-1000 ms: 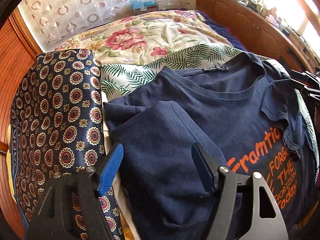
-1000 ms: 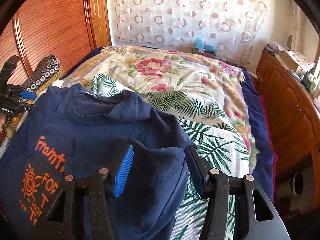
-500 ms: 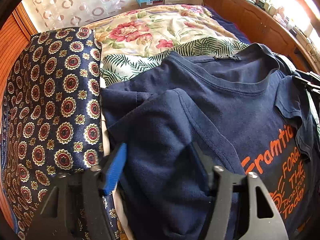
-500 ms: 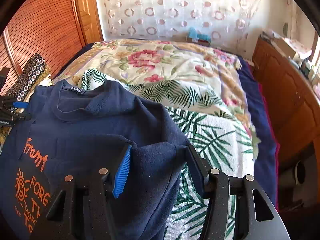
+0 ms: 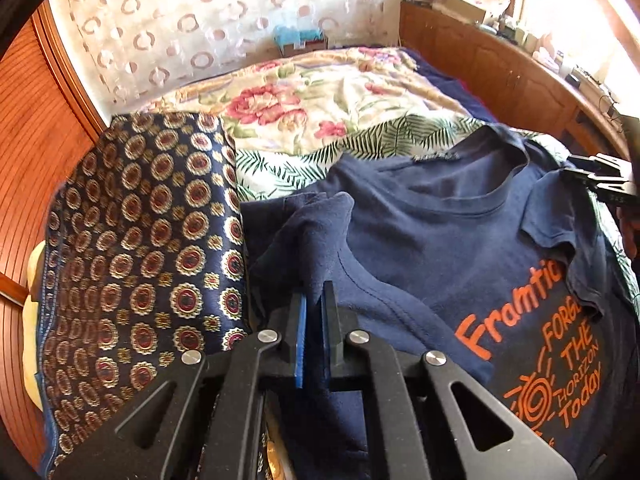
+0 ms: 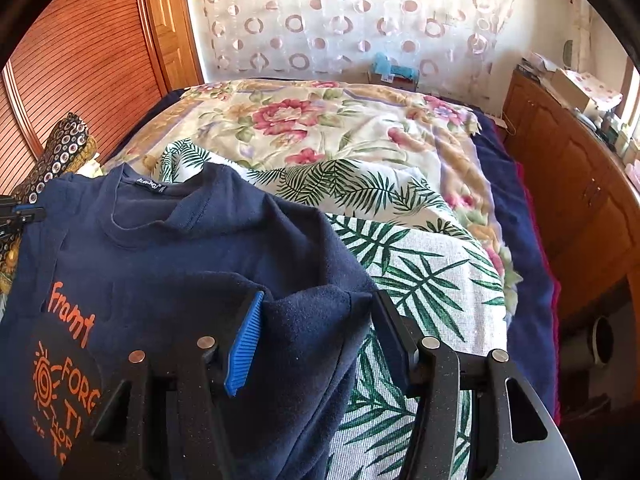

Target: Fold small clothes

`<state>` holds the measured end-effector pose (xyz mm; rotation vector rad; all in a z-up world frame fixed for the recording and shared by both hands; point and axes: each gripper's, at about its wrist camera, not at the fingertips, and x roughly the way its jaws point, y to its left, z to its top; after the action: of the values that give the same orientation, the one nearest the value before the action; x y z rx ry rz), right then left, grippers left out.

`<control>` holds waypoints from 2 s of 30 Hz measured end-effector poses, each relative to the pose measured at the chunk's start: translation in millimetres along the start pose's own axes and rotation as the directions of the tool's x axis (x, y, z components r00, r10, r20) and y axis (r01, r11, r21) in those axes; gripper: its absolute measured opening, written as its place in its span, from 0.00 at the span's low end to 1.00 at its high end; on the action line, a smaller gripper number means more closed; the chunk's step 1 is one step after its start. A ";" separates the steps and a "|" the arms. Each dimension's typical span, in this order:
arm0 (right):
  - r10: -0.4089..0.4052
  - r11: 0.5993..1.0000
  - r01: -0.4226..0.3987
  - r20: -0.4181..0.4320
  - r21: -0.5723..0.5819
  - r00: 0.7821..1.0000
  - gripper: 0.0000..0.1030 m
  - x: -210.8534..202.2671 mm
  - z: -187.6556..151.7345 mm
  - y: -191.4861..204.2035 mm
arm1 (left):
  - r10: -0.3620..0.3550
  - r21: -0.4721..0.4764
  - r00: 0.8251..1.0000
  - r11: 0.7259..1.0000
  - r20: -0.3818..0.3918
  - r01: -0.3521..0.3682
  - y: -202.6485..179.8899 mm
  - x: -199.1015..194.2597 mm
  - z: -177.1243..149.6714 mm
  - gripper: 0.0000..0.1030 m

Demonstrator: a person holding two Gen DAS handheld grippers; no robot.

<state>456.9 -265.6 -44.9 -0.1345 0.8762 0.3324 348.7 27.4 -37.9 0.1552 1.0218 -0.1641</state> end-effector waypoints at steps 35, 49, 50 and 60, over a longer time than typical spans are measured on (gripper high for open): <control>0.130 0.988 -0.097 0.290 -0.124 0.948 0.12 -244.9 -175.3 84.0 | -0.160 0.039 0.931 0.987 0.328 0.155 -71.9 -207.3 -214.2 0.06; 0.067 0.998 -0.066 0.133 -0.012 0.989 0.20 -238.5 -282.0 53.3 | -0.161 0.036 0.949 0.987 0.272 0.157 -73.1 -192.9 -252.4 0.49; 0.056 0.998 -0.055 0.136 -0.012 0.989 0.28 -240.8 -281.8 52.0 | -0.152 0.030 0.948 0.988 0.281 0.149 -70.6 -193.7 -246.9 0.49; 0.048 0.997 -0.034 0.209 -0.070 0.977 0.55 -252.6 -253.9 91.2 | -0.186 0.017 0.952 0.982 0.244 0.187 -58.3 -145.1 -174.6 0.49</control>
<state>90.7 -301.6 -9.5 -0.1395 0.6593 0.4069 116.8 15.4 -6.2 0.0304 0.7898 -0.3442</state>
